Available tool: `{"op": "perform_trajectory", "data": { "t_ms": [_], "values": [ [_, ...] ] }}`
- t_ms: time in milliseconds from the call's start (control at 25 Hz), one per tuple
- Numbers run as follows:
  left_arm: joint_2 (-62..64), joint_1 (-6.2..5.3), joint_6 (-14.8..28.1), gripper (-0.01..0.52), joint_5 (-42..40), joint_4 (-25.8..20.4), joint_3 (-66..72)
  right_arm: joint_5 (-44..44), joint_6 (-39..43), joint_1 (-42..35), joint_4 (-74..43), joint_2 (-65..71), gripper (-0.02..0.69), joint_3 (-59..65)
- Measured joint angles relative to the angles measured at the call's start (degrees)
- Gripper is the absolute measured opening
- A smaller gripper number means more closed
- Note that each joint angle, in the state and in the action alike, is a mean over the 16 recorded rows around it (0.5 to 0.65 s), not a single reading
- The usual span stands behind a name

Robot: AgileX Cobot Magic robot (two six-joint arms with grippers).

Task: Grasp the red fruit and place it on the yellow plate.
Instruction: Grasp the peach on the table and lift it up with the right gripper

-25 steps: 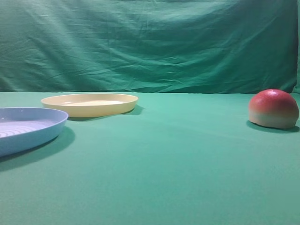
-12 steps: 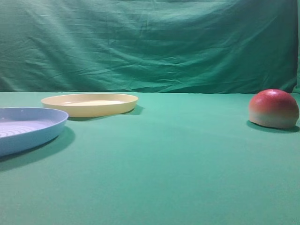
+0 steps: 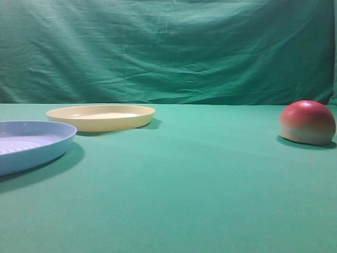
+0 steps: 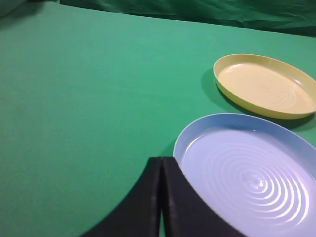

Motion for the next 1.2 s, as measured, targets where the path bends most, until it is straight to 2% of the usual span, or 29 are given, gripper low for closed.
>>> {"op": "perform_trajectory", "data": {
  "t_ms": [200,440,720,1040,1200],
  "values": [
    [0.0,0.0,0.0,0.0,0.0,0.0,0.0,9.2,-5.0,1.7,0.0,12.3,0.0,-6.1],
    [0.0,0.0,0.0,0.0,0.0,0.0,0.0,14.5,-9.1,4.3,0.7,24.2,0.0,-11.0],
    [0.0,0.0,0.0,0.0,0.0,0.0,0.0,15.6,-10.1,8.6,1.2,35.5,0.0,-17.6],
    [0.0,0.0,0.0,0.0,0.0,0.0,0.0,15.4,-6.7,13.9,-2.0,50.0,0.006,-27.7],
    [0.0,0.0,0.0,0.0,0.0,0.0,0.0,15.4,-4.6,15.7,-4.1,57.3,0.068,-32.1]
  ]
}}
